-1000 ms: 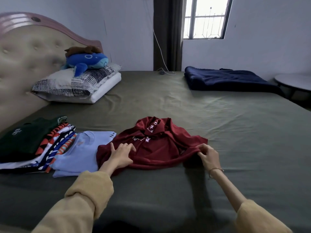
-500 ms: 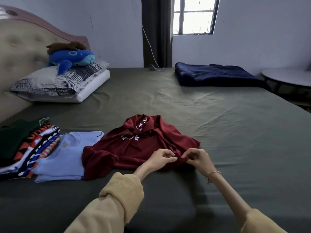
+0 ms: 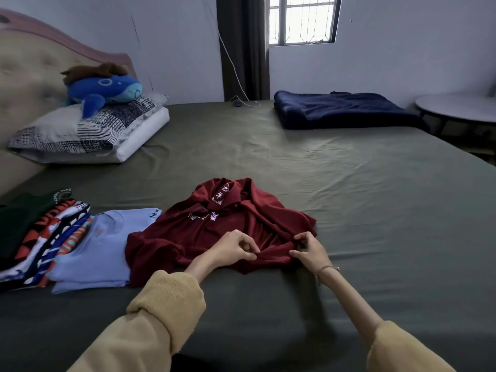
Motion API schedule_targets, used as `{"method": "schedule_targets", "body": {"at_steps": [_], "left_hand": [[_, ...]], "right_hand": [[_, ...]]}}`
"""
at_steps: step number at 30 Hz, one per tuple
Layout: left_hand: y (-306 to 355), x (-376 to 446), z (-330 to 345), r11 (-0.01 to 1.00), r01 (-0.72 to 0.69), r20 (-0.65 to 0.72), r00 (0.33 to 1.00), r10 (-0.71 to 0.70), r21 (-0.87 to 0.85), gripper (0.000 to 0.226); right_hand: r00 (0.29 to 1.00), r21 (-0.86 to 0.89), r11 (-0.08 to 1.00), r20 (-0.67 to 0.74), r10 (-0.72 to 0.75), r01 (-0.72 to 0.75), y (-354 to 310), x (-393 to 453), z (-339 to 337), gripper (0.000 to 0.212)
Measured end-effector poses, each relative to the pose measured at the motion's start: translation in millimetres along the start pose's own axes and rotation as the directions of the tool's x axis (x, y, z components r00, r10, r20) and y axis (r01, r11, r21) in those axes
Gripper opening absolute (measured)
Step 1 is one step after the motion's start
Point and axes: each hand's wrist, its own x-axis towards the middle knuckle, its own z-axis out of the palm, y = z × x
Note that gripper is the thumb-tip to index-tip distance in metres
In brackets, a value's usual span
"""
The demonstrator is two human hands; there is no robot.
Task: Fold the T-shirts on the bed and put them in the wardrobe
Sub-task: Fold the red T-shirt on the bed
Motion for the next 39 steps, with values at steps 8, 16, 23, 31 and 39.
{"method": "schedule_targets", "body": {"at_steps": [8,16,23,31,39], "left_hand": [[2.8,-8.8,-3.4,0.985,0.013,-0.013,1.000,-0.011,0.171,0.025],[8.4,-12.3,-7.0,0.989,-0.046,0.036,0.998,0.042,0.143,0.035],[7.4,-13.1,-7.1,0.993,0.016,-0.080,0.997,-0.006,0.118,0.012],[18.7,-6.5,-1.1,0.993,0.001,-0.146,0.989,0.016,0.114,0.007],[-12.7,-23.5,-0.8,0.907,0.123,-0.181,0.982,-0.053,0.402,0.005]], "right_hand": [[0.989,0.221,0.965,-0.002,0.146,-0.142,-4.0,-1.6,9.9,0.035],[0.979,0.224,0.954,0.005,0.202,-0.198,-8.0,6.2,8.6,0.049],[0.997,0.523,0.851,0.041,-0.071,0.039,-26.8,1.9,0.5,0.036],[0.949,0.645,0.706,-0.287,-0.131,0.293,-52.8,2.6,-18.6,0.027],[0.853,0.575,0.745,-0.522,0.015,0.339,-41.7,12.3,-41.3,0.019]]}}
